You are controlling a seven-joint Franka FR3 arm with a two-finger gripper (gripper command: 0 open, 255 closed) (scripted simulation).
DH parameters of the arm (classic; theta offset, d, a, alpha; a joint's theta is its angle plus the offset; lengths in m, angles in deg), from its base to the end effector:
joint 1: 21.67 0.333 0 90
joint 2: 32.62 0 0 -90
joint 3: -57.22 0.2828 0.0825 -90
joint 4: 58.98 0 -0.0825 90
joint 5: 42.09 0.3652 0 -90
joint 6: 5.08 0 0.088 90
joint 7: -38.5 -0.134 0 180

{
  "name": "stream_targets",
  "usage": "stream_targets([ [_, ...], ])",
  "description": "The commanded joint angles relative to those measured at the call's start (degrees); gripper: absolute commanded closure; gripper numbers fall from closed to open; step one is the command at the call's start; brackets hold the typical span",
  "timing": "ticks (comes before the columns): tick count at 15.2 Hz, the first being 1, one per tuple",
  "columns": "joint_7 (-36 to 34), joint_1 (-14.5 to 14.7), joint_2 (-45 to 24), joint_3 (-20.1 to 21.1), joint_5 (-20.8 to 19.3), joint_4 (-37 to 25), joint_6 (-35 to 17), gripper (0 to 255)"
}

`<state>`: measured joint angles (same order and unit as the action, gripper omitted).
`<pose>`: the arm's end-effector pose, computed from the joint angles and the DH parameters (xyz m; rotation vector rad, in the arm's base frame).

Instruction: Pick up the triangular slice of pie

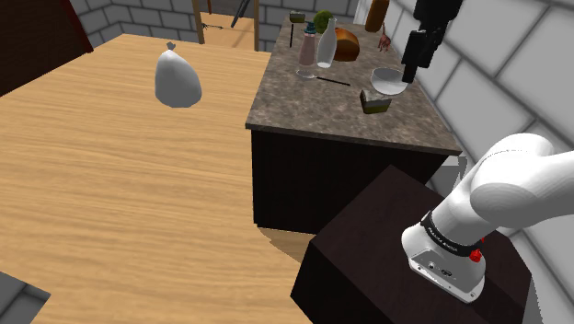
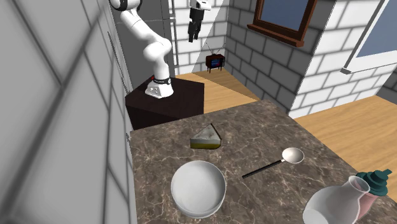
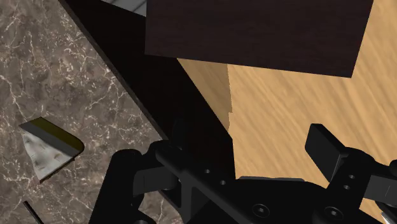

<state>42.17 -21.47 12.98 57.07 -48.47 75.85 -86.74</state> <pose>0.2893 -0.0160 0.5337 3.0284 0.0863 -0.2055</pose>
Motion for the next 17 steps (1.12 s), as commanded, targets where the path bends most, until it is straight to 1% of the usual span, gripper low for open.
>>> stream_targets([
  [1, 0.00, 0.00, 0.00, 0.00, 0.00, 0.00, 0.00, 0],
  [5, 6.75, -0.80, -0.24, -5.57, -3.98, 3.57, -5.33, 0],
  [9, 13.38, -1.71, -2.22, -11.30, -7.65, 5.77, -11.19, 0],
  [13, 19.91, -2.31, -5.97, -17.21, -10.69, 6.54, -17.47, 0],
  [17, 26.54, -2.27, -11.42, -23.26, -12.62, 5.85, -24.00, 0],
])
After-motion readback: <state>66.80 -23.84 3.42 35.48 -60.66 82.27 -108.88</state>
